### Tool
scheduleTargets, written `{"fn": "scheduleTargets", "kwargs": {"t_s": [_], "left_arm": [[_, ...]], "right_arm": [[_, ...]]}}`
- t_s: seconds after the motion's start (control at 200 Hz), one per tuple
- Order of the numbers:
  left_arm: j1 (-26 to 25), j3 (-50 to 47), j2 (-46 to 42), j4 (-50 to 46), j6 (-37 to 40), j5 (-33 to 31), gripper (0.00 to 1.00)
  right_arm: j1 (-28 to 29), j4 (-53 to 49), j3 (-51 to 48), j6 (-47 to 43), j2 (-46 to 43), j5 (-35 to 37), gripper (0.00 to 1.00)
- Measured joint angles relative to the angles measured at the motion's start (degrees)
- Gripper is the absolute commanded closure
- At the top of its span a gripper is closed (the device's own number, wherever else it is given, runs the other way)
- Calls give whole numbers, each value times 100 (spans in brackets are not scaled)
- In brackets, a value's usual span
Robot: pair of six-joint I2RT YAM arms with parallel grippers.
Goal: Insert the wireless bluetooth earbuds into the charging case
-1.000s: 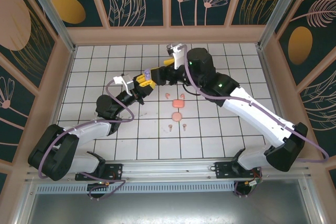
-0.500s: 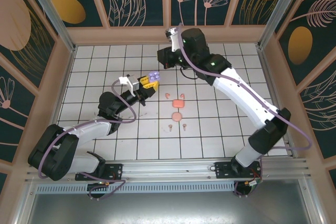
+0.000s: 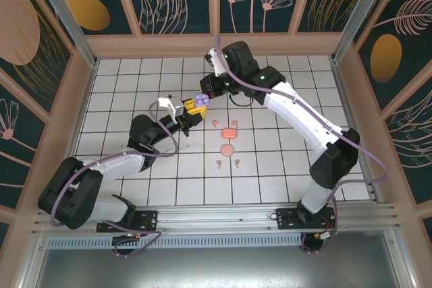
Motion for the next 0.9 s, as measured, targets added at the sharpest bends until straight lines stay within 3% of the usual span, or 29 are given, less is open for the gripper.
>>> {"fn": "scheduleTargets", "kwargs": {"t_s": [0.34, 0.465, 0.576, 0.701, 0.901], "left_arm": [[-61, 55, 179, 83, -90, 79, 100], [-33, 109, 221, 188, -240, -101, 100], [-28, 118, 256, 144, -496, -317, 100], [-28, 319, 442, -352, -841, -673, 100], [236, 538, 1019, -1158, -1543, -929, 100]], "right_arm": [[192, 525, -1515, 229, -1436, 389, 100], [129, 638, -1910, 479, -1729, 599, 95], [-101, 866, -2326, 789, -2013, 916, 86], [-313, 1110, -2824, 1084, -2326, 1325, 63], [-350, 1480, -3779, 1458, -2594, 1707, 47]]}}
